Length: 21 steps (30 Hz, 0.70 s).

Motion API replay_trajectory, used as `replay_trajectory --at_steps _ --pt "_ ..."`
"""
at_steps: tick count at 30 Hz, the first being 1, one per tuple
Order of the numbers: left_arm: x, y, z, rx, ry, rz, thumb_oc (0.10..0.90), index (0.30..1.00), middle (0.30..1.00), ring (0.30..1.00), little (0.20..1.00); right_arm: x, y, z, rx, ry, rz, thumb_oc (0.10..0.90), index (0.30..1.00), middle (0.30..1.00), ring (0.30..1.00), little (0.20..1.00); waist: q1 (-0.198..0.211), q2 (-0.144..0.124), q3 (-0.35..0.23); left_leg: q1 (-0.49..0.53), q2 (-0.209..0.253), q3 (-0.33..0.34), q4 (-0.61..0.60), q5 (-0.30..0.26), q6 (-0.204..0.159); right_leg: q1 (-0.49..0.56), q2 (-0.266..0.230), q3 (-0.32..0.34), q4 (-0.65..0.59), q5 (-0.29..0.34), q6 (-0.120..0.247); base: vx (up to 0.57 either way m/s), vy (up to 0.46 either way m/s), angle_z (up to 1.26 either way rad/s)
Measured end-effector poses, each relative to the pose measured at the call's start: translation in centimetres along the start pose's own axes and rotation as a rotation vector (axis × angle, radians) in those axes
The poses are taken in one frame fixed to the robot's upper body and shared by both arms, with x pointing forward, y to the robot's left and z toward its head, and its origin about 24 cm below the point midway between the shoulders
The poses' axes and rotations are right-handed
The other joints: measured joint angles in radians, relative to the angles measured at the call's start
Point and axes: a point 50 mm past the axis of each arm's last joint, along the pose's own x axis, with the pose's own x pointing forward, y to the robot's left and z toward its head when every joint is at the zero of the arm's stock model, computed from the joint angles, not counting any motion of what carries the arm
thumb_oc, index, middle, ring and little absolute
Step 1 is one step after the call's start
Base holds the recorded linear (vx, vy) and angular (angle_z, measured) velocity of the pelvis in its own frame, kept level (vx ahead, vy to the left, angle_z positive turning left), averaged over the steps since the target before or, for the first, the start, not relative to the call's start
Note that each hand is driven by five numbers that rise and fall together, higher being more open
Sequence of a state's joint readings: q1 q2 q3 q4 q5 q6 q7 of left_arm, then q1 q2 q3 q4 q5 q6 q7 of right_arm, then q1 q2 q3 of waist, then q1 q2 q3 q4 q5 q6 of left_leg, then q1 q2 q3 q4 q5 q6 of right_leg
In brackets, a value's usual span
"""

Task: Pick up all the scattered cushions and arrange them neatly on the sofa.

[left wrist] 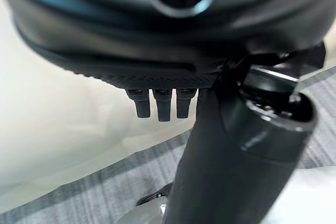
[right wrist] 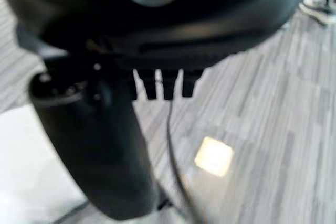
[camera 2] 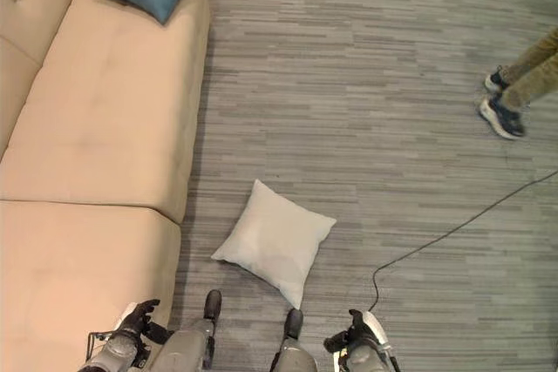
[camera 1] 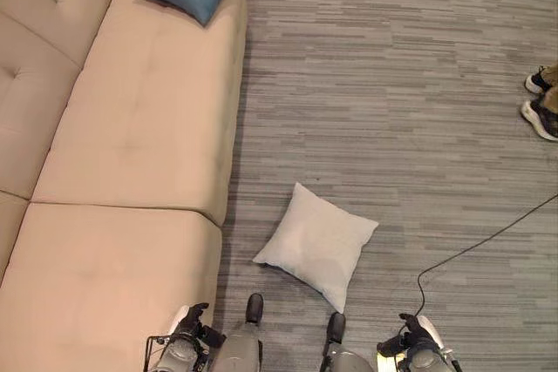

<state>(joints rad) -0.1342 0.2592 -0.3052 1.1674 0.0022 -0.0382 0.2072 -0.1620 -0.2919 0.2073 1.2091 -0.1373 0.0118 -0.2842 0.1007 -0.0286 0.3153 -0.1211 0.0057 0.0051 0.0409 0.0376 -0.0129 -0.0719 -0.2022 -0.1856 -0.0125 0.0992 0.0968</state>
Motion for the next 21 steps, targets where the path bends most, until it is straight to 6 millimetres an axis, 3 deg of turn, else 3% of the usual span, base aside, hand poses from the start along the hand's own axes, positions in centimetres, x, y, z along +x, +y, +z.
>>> replay_trajectory --at_steps 2,3,4,7,8,10,12,14,16,19,21 --pt "0.1 0.1 0.5 0.001 -0.012 0.004 0.800 0.900 0.900 0.900 0.900 0.3 -0.4 1.3 0.006 -0.030 -0.010 0.800 0.900 0.900 0.900 0.900 -0.003 0.002 0.001 -0.018 -0.014 0.039 0.054 -0.037 0.024 -0.067 -0.011 -0.001 0.086 0.008 0.004 -0.04 0.270 -0.63" --pt "0.2 0.3 0.6 0.006 -0.017 0.006 0.800 0.900 0.900 0.900 0.900 0.4 -0.6 2.0 0.010 -0.047 -0.017 0.800 0.900 0.900 0.900 0.900 0.000 0.004 0.002 -0.038 0.001 0.050 0.082 -0.044 0.028 -0.105 -0.015 -0.004 0.132 0.010 0.001 -0.04 0.156 -0.81" --pt "0.2 0.4 0.9 0.006 -0.023 0.009 0.800 0.900 0.900 0.900 0.900 0.6 -0.9 2.7 0.016 -0.064 -0.025 0.800 0.900 0.900 0.900 0.900 0.001 0.008 0.004 -0.050 0.009 0.050 0.114 -0.071 0.035 -0.134 -0.013 -0.017 0.156 0.030 -0.019 -0.03 0.138 -0.81" --pt "0.4 0.9 1.7 -0.003 -0.052 0.024 0.800 0.900 0.900 0.900 0.900 0.6 -1.1 3.6 0.010 -0.094 -0.029 0.800 0.900 0.900 0.900 0.900 0.006 -0.005 0.014 -0.074 0.000 0.110 0.156 -0.105 0.063 -0.169 -0.023 -0.151 0.161 0.068 -0.051 -0.06 0.101 -0.74" --pt "0.5 1.4 2.2 -0.022 -0.066 0.040 0.800 0.900 0.900 0.900 0.900 0.6 -0.9 4.2 -0.001 -0.117 -0.024 0.800 0.900 0.900 0.900 0.900 0.020 -0.013 0.028 -0.082 0.010 0.150 0.158 -0.109 0.070 -0.207 -0.025 -0.205 0.213 0.023 -0.029 0.10 0.004 -0.59" --pt "0.6 1.8 2.0 -0.032 -0.057 0.049 0.800 0.900 0.900 0.900 0.900 0.5 -0.6 4.4 -0.016 -0.130 -0.013 0.800 0.900 0.900 0.900 0.900 0.031 -0.013 0.041 -0.072 0.016 0.181 0.131 -0.099 0.067 -0.214 -0.004 -0.241 0.312 -0.109 -0.040 0.11 -0.052 -0.55" --pt "0.5 1.4 1.3 -0.025 -0.033 0.039 0.800 0.900 0.900 0.900 0.900 0.4 -0.6 3.7 -0.018 -0.112 -0.012 0.800 0.900 0.900 0.900 0.900 0.048 -0.020 0.046 -0.052 0.001 0.200 0.097 -0.083 0.063 -0.154 0.033 -0.272 0.251 -0.169 -0.046 -0.06 -0.079 -0.43" --pt "0.5 1.7 1.2 -0.025 -0.030 0.051 0.800 0.900 0.900 0.900 0.900 0.6 -1.3 4.1 -0.012 -0.123 -0.032 0.800 0.900 0.900 0.900 0.900 0.047 -0.003 0.071 -0.081 0.013 0.204 0.101 -0.069 0.054 -0.164 0.063 -0.230 0.195 -0.129 -0.071 -0.02 -0.127 -0.18" --pt "0.4 1.4 1.1 -0.040 -0.022 0.048 0.800 0.900 0.900 0.900 0.900 0.6 -1.4 4.1 -0.006 -0.121 -0.034 0.800 0.900 0.900 0.900 0.900 0.036 0.005 0.079 -0.093 0.014 0.190 0.097 -0.061 0.048 -0.163 0.074 -0.231 0.176 -0.115 -0.089 -0.02 -0.101 0.10" --pt "0.4 0.8 1.2 -0.047 -0.025 0.035 0.800 0.900 0.900 0.900 0.900 0.7 -1.6 4.1 0.010 -0.118 -0.041 0.800 0.900 0.900 0.900 0.900 0.031 0.012 0.093 -0.123 0.024 0.135 0.130 -0.057 0.041 -0.165 0.089 -0.245 0.169 -0.115 -0.100 -0.02 -0.085 0.12" --pt "0.5 0.9 2.2 -0.072 -0.053 0.037 0.800 0.900 0.900 0.900 0.900 0.8 -2.0 4.8 0.019 -0.134 -0.051 0.800 0.900 0.900 0.900 0.900 0.047 0.009 0.126 -0.153 0.021 0.061 0.217 -0.061 0.028 -0.163 0.088 -0.233 0.173 -0.135 -0.114 0.04 -0.028 -0.14"
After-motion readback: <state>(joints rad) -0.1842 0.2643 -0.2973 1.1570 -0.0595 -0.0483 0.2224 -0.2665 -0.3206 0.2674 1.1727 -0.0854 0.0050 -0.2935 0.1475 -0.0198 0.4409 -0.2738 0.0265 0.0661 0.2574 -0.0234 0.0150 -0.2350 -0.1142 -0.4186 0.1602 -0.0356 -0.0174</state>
